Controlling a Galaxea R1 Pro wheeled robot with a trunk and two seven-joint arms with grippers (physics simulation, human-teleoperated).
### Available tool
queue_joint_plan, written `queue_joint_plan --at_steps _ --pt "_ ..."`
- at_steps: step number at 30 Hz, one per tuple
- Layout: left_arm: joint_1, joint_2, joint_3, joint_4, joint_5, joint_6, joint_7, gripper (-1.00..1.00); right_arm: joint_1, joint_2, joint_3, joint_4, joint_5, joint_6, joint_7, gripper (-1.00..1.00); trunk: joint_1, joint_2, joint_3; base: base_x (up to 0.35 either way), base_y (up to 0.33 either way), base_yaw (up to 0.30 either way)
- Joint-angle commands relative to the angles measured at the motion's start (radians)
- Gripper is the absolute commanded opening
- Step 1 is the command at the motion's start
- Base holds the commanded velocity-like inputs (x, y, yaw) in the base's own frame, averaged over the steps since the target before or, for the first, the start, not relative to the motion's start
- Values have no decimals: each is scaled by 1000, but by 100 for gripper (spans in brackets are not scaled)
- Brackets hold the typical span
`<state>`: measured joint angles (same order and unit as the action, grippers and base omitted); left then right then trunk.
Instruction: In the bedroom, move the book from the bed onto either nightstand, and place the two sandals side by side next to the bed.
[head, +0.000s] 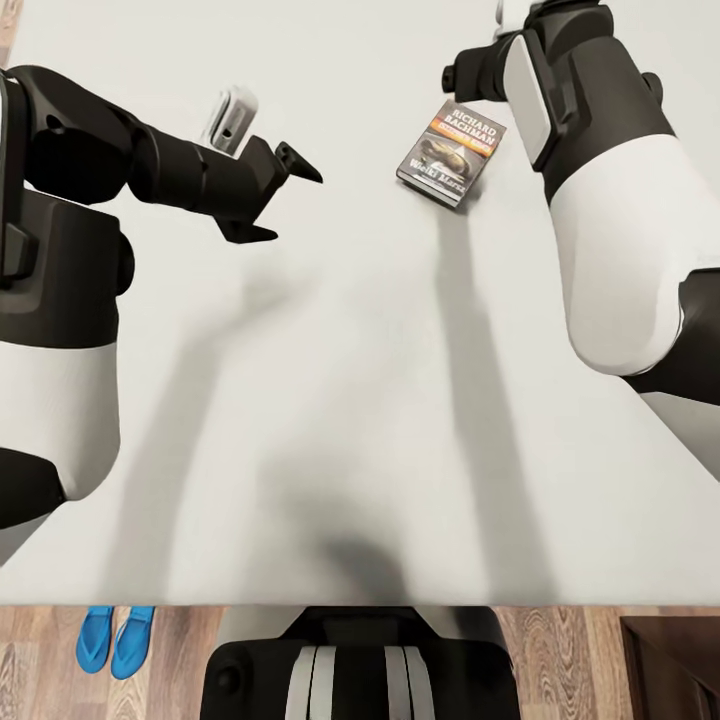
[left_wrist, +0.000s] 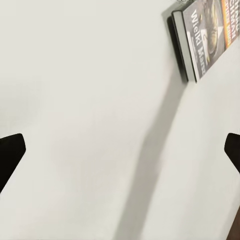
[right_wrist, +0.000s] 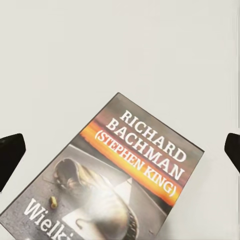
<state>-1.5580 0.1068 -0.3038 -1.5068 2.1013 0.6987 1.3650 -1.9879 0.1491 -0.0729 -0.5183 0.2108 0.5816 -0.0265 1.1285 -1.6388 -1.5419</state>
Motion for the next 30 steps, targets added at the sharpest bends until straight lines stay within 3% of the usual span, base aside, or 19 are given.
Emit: queue_joint_plan --at_steps 1,11,30 --pt "-3 1 0 -1 3 9 6 100 0 1 -7 -3 10 7 3 100 0 0 0 0 0 0" --pt "-19 0 0 -6 -1 10 6 100 -2 -2 -9 0 12 3 3 100 0 0 -9 0 0 0" --pt "-22 -3 -1 -6 -3 10 6 100 -26 -1 -11 74 8 -97 0 100 0 0 -37 0 0 0"
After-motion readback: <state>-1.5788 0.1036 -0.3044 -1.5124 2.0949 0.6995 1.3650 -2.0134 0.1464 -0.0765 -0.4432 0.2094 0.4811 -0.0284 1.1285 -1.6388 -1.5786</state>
